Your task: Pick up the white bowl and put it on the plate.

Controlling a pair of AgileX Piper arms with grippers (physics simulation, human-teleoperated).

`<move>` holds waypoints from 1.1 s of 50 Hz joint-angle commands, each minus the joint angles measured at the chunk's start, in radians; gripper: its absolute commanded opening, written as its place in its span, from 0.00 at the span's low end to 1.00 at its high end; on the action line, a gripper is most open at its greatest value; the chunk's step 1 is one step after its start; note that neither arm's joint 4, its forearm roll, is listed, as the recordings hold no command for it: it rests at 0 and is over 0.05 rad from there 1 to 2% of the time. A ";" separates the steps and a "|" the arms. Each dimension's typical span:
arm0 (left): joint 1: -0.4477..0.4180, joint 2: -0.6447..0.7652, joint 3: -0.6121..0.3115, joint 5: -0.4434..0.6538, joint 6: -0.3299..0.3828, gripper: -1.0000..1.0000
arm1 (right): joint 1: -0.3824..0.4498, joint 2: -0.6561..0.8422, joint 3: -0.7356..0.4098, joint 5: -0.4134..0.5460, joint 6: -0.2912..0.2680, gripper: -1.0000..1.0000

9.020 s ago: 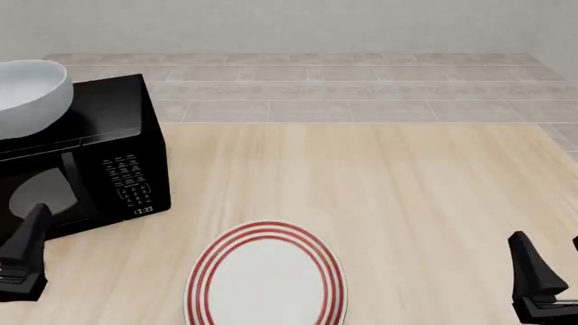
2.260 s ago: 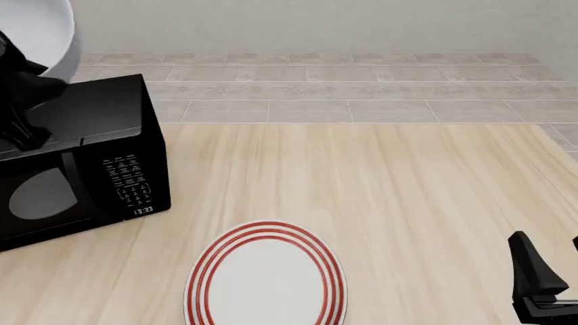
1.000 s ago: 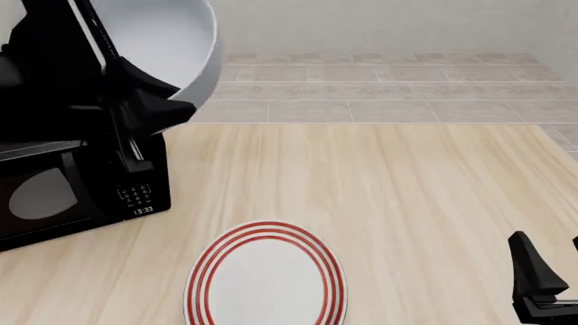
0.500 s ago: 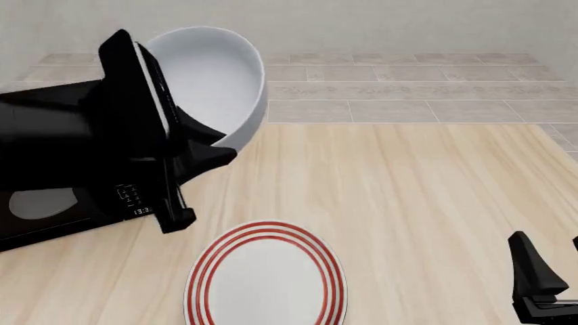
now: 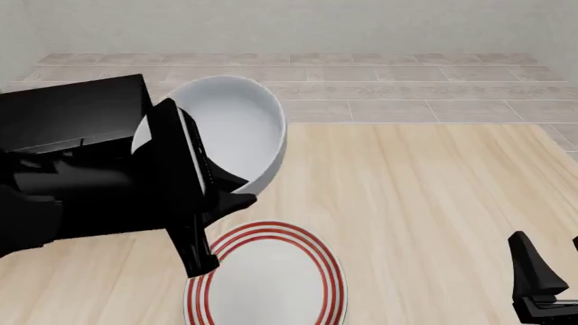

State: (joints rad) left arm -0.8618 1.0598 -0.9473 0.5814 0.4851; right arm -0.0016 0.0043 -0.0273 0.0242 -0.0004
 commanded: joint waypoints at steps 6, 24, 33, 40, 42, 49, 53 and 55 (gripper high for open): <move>-0.041 0.019 0.067 -0.050 -0.047 0.00 | 0.002 0.000 0.009 -0.009 0.000 1.00; -0.070 0.048 0.129 -0.088 -0.065 0.00 | 0.002 0.000 0.009 -0.009 0.000 1.00; -0.074 0.059 0.163 -0.125 -0.074 0.00 | 0.002 0.000 0.009 -0.009 0.000 1.00; -0.088 0.060 0.131 -0.093 -0.091 0.00 | 0.002 0.000 0.009 -0.009 0.000 1.00; -0.092 0.070 0.162 -0.134 -0.094 0.00 | 0.002 0.000 0.009 -0.009 0.000 1.00; -0.108 0.076 0.143 -0.129 -0.105 0.00 | 0.002 0.000 0.009 -0.009 0.000 1.00; -0.115 0.081 0.150 -0.146 -0.113 0.00 | 0.002 0.000 0.009 -0.009 0.000 1.00; -0.119 0.086 0.155 -0.156 -0.117 0.00 | 0.002 0.000 0.009 -0.009 0.000 1.00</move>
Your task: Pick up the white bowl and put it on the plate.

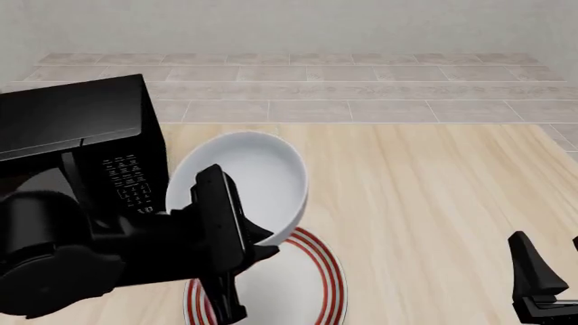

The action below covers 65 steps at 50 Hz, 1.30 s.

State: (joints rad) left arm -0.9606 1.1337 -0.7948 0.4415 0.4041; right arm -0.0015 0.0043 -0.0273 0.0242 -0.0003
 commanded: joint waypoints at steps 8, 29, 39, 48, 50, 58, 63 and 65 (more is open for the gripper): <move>-0.034 0.035 0.019 -0.040 -0.046 0.00 | 0.002 0.000 0.009 -0.009 0.000 1.00; -0.058 0.064 0.046 -0.075 -0.077 0.00 | 0.002 0.000 0.009 -0.009 0.000 1.00; -0.066 0.065 0.038 -0.068 -0.087 0.00 | 0.002 0.000 0.009 -0.009 0.000 1.00; -0.072 0.085 0.058 -0.108 -0.098 0.00 | 0.002 0.000 0.009 -0.009 0.000 1.00; -0.076 0.086 0.059 -0.110 -0.101 0.00 | 0.002 0.000 0.009 -0.009 0.000 1.00; -0.081 0.097 0.071 -0.131 -0.110 0.00 | 0.002 0.000 0.009 -0.009 0.000 1.00; -0.086 0.101 0.074 -0.137 -0.119 0.00 | 0.002 0.000 0.009 -0.009 0.000 1.00; -0.087 0.104 0.076 -0.142 -0.122 0.00 | 0.002 0.000 0.009 -0.009 0.000 1.00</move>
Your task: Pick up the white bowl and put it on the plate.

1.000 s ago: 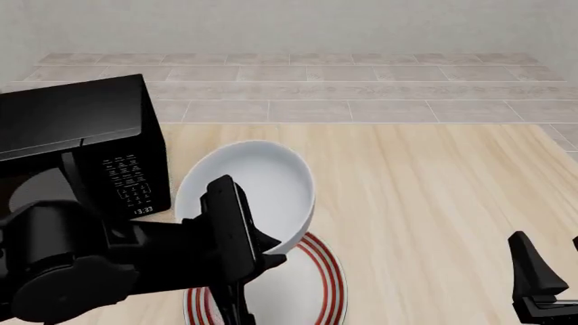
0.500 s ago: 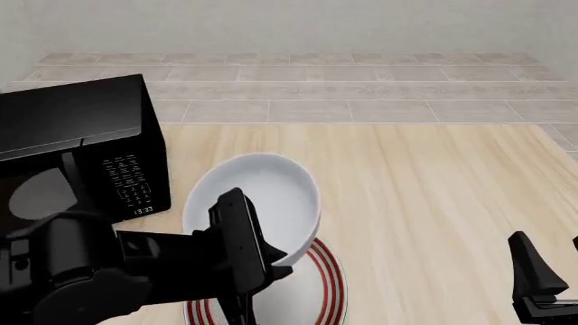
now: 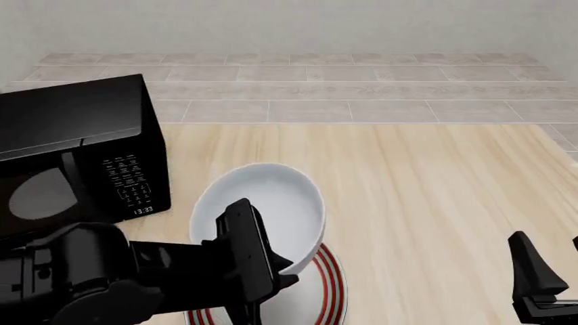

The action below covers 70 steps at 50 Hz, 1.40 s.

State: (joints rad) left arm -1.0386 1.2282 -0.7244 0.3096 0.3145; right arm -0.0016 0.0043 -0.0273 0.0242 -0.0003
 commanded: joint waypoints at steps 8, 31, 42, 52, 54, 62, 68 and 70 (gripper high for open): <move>-0.023 0.019 0.014 -0.028 -0.048 0.00 | 0.002 0.000 0.009 -0.009 0.000 1.00; -0.046 0.027 0.035 -0.054 -0.082 0.00 | 0.002 0.000 0.009 -0.009 0.000 1.00; -0.048 0.029 0.067 -0.061 -0.100 0.00 | 0.002 0.000 0.009 -0.009 0.000 1.00; -0.057 0.033 0.084 -0.073 -0.112 0.00 | 0.002 0.000 0.009 -0.009 0.000 1.00; -0.062 0.036 0.091 -0.081 -0.117 0.00 | 0.002 0.000 0.009 -0.009 0.000 1.00; -0.074 0.043 0.107 -0.098 -0.137 0.00 | 0.002 0.000 0.009 -0.009 0.000 1.00; -0.083 0.043 0.108 -0.099 -0.150 0.00 | 0.002 0.000 0.009 -0.009 0.000 1.00; -0.085 0.047 0.113 -0.106 -0.153 0.00 | 0.003 0.000 0.009 -0.009 0.000 1.00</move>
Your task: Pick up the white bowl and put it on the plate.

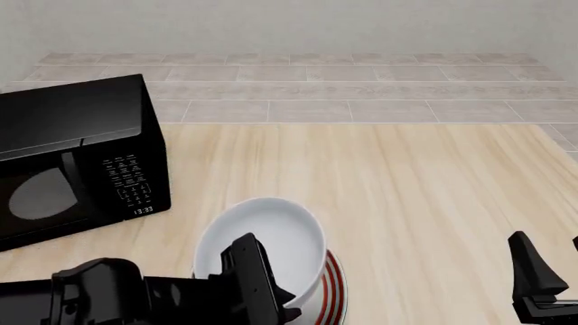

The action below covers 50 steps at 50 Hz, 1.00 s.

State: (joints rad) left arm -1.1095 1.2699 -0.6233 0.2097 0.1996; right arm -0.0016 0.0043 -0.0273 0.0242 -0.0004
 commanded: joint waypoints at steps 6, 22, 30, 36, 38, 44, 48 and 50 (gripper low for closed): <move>-0.013 0.005 0.011 -0.007 -0.040 0.00 | 0.003 0.000 0.009 -0.009 0.000 1.00; -0.024 0.023 0.022 -0.029 -0.054 0.00 | 0.002 0.000 0.009 -0.009 0.000 1.00; -0.026 0.037 0.029 -0.044 -0.058 0.00 | 0.002 0.000 0.009 -0.009 0.000 1.00; -0.026 0.049 0.033 -0.057 -0.062 0.00 | 0.002 0.000 0.009 -0.009 0.000 1.00; -0.030 0.054 0.035 -0.061 -0.064 0.00 | 0.003 0.000 0.009 -0.009 0.000 1.00; -0.031 0.066 0.039 -0.073 -0.065 0.00 | 0.002 0.000 0.009 -0.009 0.000 1.00; -0.034 0.073 0.043 -0.081 -0.069 0.00 | 0.002 0.000 0.009 -0.009 0.000 1.00; -0.031 0.076 0.043 -0.082 -0.065 0.00 | 0.002 0.000 0.009 -0.009 0.000 1.00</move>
State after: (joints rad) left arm -1.1379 1.3308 -0.5835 0.1333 0.1526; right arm -0.0016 0.0043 -0.0273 0.0242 -0.0003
